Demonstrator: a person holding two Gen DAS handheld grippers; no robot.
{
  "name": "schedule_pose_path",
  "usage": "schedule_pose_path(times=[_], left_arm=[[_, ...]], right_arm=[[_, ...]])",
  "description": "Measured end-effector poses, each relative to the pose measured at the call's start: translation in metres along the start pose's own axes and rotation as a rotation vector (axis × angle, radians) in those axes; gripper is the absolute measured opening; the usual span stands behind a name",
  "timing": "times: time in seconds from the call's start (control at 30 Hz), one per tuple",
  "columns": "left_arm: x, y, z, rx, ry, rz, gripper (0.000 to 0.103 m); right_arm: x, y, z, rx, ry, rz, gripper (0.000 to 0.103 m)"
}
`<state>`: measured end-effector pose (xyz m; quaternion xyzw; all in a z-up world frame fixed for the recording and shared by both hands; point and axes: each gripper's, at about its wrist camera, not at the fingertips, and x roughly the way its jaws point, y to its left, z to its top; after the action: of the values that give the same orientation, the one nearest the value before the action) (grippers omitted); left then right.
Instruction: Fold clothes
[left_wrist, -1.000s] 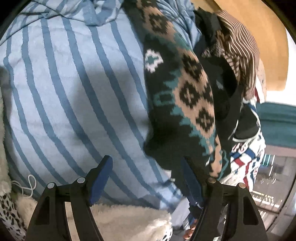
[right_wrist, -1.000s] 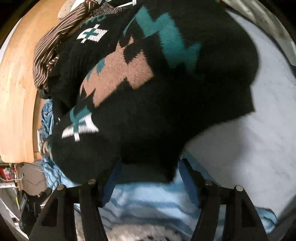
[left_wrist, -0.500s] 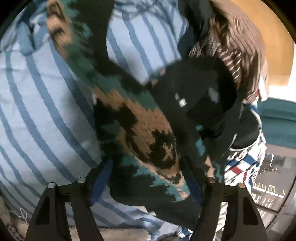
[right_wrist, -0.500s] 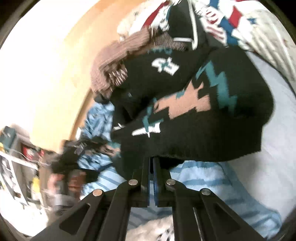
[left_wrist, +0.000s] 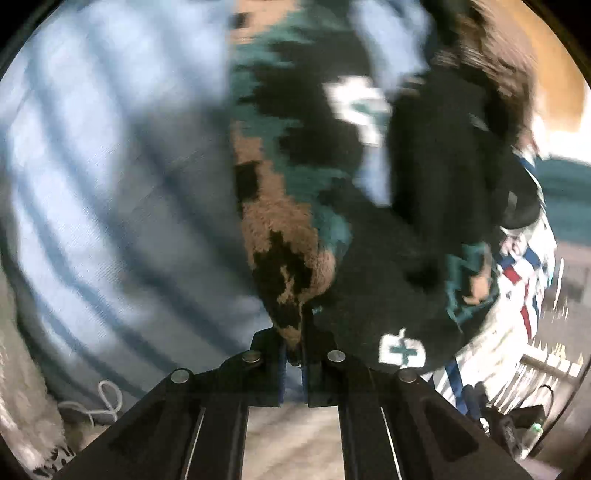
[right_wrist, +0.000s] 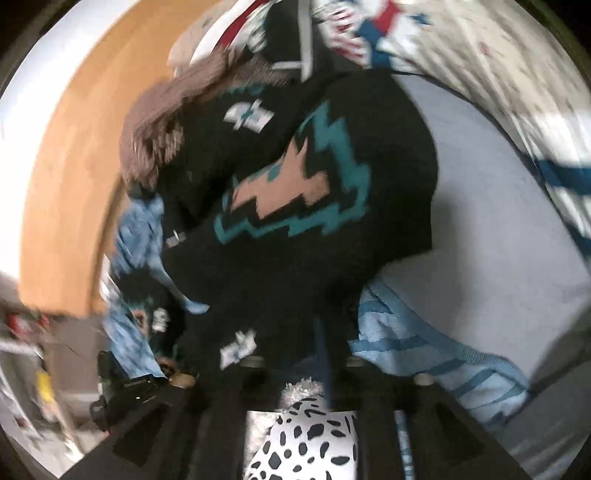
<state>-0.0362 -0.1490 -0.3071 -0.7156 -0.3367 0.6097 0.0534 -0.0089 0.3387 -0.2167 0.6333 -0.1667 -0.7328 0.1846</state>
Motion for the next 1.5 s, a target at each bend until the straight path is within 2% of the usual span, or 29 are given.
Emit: schedule_pose_path(times=[0.07,0.2,0.33,0.5,0.57,0.63,0.67,0.77,0.9,0.93,1.0,1.07,1.2,1.27,1.33,1.4,1.5], left_arm=[[0.001,0.011,0.002,-0.045,0.012,-0.028,0.006],[-0.012,0.008,0.003,0.001,-0.043,0.009,0.006],[-0.01,0.008,0.005,0.008,-0.038,0.016,0.006],[-0.007,0.006,0.008,-0.007,0.01,0.002,0.007],[-0.015,0.001,0.011,-0.042,0.035,-0.025,0.025],[-0.026,-0.005,0.012,-0.065,0.039,-0.072,0.066],[-0.038,-0.011,0.011,-0.058,0.019,-0.106,0.07],[-0.068,-0.028,0.006,-0.016,-0.036,-0.162,0.07],[-0.104,-0.039,0.006,0.001,-0.113,-0.213,0.07],[-0.097,-0.053,-0.002,-0.006,-0.123,-0.221,0.07],[-0.104,-0.058,-0.011,-0.018,-0.145,-0.231,0.07],[-0.107,-0.056,-0.014,-0.016,-0.174,-0.204,0.07],[-0.074,-0.045,-0.004,-0.003,-0.177,-0.073,0.07],[-0.06,-0.038,0.002,-0.02,-0.145,-0.071,0.069],[-0.046,-0.032,0.007,-0.037,-0.113,-0.068,0.061],[-0.032,-0.026,0.013,-0.054,-0.081,-0.066,0.055],[-0.011,-0.016,0.021,-0.079,-0.033,-0.063,0.054]], right_arm=[[0.018,0.012,0.007,-0.028,0.045,-0.02,0.041],[0.036,0.022,0.018,-0.061,0.097,-0.087,0.049],[0.045,0.018,0.017,-0.062,0.145,-0.122,0.05],[0.018,0.012,0.004,-0.004,0.086,-0.116,0.05],[-0.001,0.014,-0.001,0.005,0.045,-0.097,0.05],[-0.02,0.016,-0.006,0.02,0.005,-0.055,0.05],[-0.027,0.016,-0.008,0.03,-0.009,-0.025,0.05],[-0.043,0.022,-0.01,0.034,-0.047,0.046,0.05],[-0.04,0.028,-0.008,0.028,-0.062,0.061,0.05],[-0.038,0.028,-0.009,0.031,-0.069,0.064,0.05],[-0.032,0.021,-0.013,0.042,-0.089,0.054,0.05],[-0.024,0.008,-0.022,0.062,-0.109,0.031,0.05],[0.011,-0.027,-0.047,0.134,-0.095,-0.011,0.047],[0.032,-0.045,-0.056,0.187,-0.057,-0.006,0.044],[0.052,-0.058,-0.063,0.238,-0.034,0.009,0.042],[0.065,-0.063,-0.066,0.279,-0.036,0.032,0.041],[0.078,-0.063,-0.062,0.321,-0.055,0.072,0.041]])
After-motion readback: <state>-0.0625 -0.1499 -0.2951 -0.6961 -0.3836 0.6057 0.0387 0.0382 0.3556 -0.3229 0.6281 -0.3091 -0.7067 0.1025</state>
